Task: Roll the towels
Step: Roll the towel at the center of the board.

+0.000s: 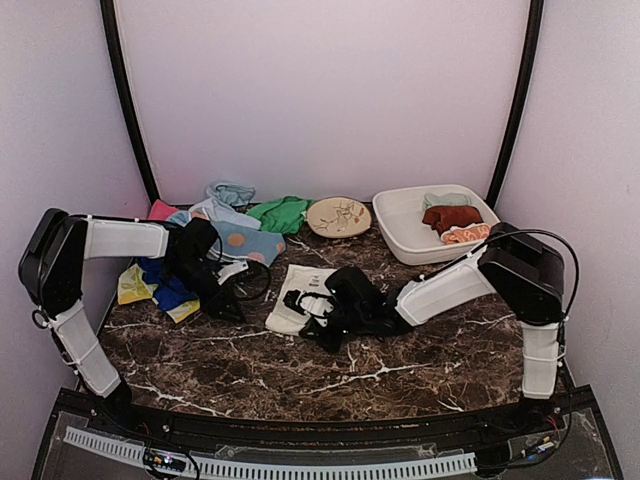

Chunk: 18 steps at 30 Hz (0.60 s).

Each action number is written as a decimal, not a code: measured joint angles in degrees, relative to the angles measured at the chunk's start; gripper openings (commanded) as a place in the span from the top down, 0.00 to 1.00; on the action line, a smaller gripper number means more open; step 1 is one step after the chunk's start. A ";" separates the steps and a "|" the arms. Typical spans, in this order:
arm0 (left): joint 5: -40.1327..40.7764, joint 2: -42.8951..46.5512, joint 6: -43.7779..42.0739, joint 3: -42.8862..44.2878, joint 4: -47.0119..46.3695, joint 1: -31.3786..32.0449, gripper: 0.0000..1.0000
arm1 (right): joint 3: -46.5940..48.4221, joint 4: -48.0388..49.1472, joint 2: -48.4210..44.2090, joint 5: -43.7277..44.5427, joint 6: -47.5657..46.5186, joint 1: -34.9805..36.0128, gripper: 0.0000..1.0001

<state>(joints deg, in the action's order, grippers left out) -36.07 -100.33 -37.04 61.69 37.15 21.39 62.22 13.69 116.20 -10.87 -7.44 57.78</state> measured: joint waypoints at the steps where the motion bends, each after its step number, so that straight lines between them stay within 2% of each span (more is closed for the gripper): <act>1: 0.04 2.91 -1.57 -1.73 -0.70 0.24 0.69 | 0.26 -0.35 0.09 -0.35 0.26 -0.20 1.00; 5: 0.52 10.16 -6.05 -4.55 -3.06 1.95 0.67 | 6.49 -7.15 3.10 -10.34 7.54 -4.48 1.00; 6: 1.03 11.17 -6.97 -4.83 -3.87 2.89 0.64 | 7.56 -8.15 3.85 -12.63 8.96 -5.31 1.00; 9: 3.52 13.05 -9.86 -5.99 -7.23 8.07 0.61 | 8.90 -9.05 5.18 -17.86 12.74 -6.84 1.00; 14: 8.44 11.72 -14.05 -7.21 -12.83 16.28 0.60 | 9.22 -8.81 5.97 -22.05 16.98 -7.69 1.00; 18: 11.80 6.64 -15.30 -6.36 -17.20 17.29 0.55 | 9.22 -9.20 6.10 -24.00 18.75 -7.72 1.00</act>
<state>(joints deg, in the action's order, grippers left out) -24.27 -93.69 -52.34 55.33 19.94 38.68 71.44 4.49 122.30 -34.87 11.31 50.06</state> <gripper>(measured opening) 0.436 0.044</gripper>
